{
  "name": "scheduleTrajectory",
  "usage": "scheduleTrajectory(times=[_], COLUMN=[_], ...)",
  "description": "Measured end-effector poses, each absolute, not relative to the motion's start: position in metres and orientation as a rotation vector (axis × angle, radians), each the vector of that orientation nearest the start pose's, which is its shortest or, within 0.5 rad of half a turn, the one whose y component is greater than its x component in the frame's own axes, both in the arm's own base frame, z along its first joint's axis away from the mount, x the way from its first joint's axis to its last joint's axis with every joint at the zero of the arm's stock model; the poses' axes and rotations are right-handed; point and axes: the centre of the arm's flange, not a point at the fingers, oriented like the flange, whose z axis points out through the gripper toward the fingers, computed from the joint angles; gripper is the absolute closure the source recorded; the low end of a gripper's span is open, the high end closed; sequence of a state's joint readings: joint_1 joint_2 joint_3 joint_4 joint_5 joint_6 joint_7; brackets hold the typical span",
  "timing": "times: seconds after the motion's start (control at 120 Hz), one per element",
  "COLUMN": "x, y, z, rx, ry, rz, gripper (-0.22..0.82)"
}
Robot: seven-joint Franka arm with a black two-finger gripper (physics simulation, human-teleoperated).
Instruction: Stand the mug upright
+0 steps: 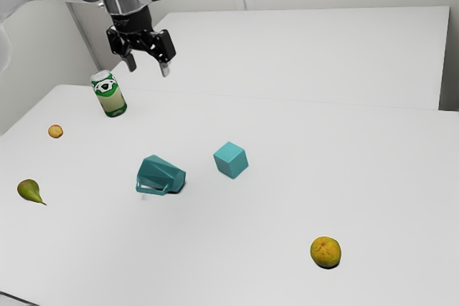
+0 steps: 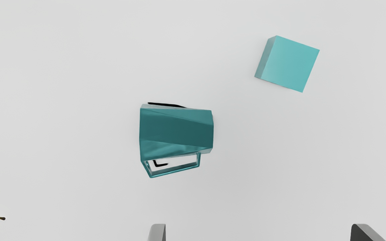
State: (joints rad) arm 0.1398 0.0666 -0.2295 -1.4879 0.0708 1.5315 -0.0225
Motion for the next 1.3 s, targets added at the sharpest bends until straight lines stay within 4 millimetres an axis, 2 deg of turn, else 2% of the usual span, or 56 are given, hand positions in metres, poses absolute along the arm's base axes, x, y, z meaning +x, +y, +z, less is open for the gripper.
scheduleTrajectory(times=[0.3,0.433,0.55,0.658,0.817,0.875,1.017,1.3], x=[0.570,0.564,0.560,0.563,0.560,0.559,0.565,0.568], y=[-0.039,-0.033,-0.021,0.005,0.074,0.094,0.118,0.181], z=[0.618,0.578,0.555,0.534,0.497,0.483,0.449,0.371], rx=[-3.097,-3.112,-3.158,-3.222,-3.339,-3.383,-3.503,-3.658], ry=[0.092,0.067,0.043,0.048,-0.009,-0.013,0.053,0.171], rz=[0.045,0.176,0.236,0.238,0.228,0.219,0.183,0.146], gripper=[0.00,0.00,0.00,0.00,0.00,0.00,0.00,0.00])
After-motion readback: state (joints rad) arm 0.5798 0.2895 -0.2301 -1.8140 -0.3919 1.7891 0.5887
